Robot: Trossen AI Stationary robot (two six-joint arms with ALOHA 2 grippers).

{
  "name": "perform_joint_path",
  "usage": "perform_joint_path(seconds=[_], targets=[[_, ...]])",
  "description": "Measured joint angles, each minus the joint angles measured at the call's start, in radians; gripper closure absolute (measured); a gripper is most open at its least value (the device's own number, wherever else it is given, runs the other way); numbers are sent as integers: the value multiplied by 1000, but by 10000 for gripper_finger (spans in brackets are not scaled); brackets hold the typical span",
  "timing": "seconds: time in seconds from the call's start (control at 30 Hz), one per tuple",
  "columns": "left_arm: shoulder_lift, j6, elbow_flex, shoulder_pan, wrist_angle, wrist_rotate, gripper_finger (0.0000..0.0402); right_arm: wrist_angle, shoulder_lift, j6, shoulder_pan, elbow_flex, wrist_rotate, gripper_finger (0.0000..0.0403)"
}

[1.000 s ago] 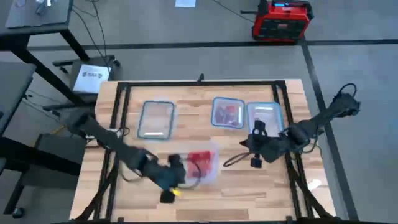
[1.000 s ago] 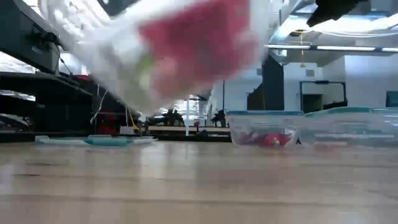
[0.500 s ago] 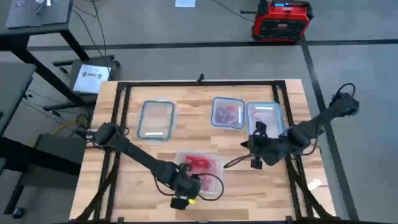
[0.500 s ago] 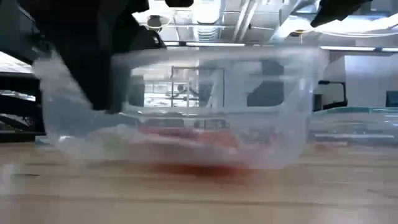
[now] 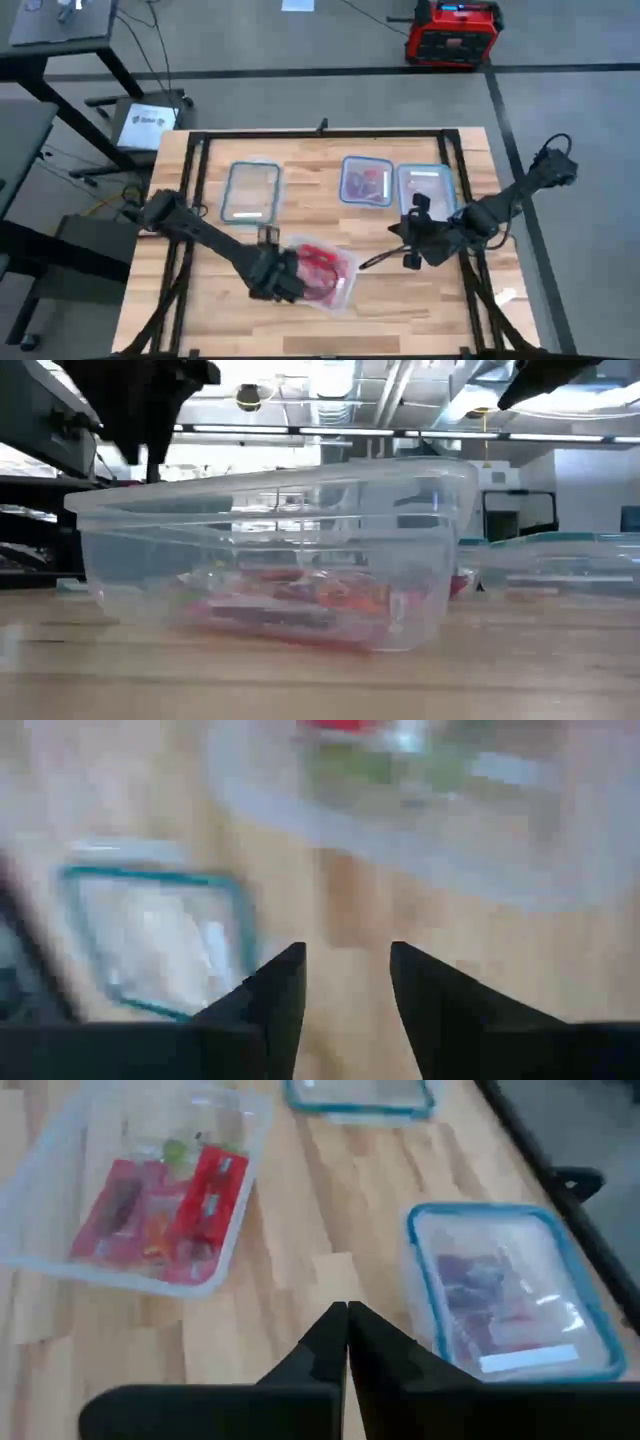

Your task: Sort candy

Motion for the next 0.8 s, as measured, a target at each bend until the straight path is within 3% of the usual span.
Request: perform_joint_path(seconds=[0.2, 0.37, 0.5, 0.6, 0.8], targets=[[-324, 65, -416, 165, 396, 16, 269, 74, 29, -3, -15, -62, 22, 403], [-461, 175, -686, 328, 684, 120, 269, 233, 51, -3, -47, -168, 33, 403], [-448, 243, -790, 401, 807, 215, 269, 397, 60, -3, -69, -248, 31, 403], [-393, 284, -822, 426, 854, 219, 269, 496, 59, -2, -68, -296, 30, 403], [-271, 290, -834, 452, 956, 202, 272, 510, 59, 23, -66, -312, 31, 403]])
